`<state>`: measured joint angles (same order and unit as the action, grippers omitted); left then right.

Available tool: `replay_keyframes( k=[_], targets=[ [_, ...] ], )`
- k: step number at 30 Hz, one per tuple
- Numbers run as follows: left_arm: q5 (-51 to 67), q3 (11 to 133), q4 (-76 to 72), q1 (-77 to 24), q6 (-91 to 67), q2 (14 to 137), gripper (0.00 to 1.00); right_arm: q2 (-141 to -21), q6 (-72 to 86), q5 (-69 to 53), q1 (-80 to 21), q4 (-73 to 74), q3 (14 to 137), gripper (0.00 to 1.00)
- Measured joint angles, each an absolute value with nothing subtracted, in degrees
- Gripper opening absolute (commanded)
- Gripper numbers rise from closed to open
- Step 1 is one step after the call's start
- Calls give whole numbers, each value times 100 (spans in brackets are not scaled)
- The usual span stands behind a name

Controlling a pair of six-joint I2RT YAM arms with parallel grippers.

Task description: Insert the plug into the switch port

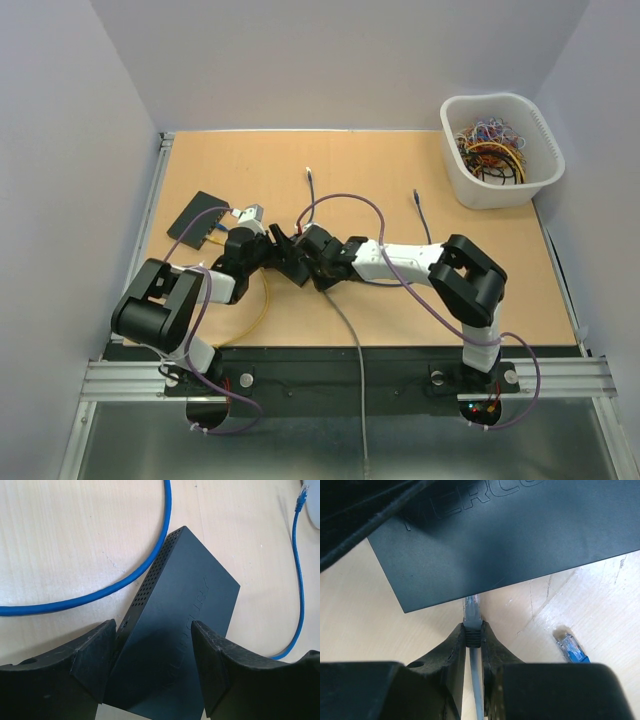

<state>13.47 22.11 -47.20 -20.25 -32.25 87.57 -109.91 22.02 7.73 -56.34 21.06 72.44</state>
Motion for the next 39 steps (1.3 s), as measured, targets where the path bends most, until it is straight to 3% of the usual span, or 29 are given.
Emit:
replay_keyframes(
  k=[23, 39],
  targets=[
    [1398, 2211, -4871, -2043, -3017, 8925, 71, -11222, 1695, 1175, -5666, 2659, 7795, 0],
    [1643, 2449, -5070, -2040, -2757, 9301, 66, -11019, 1061, 1179, -5699, 1831, 7190, 0]
  ],
)
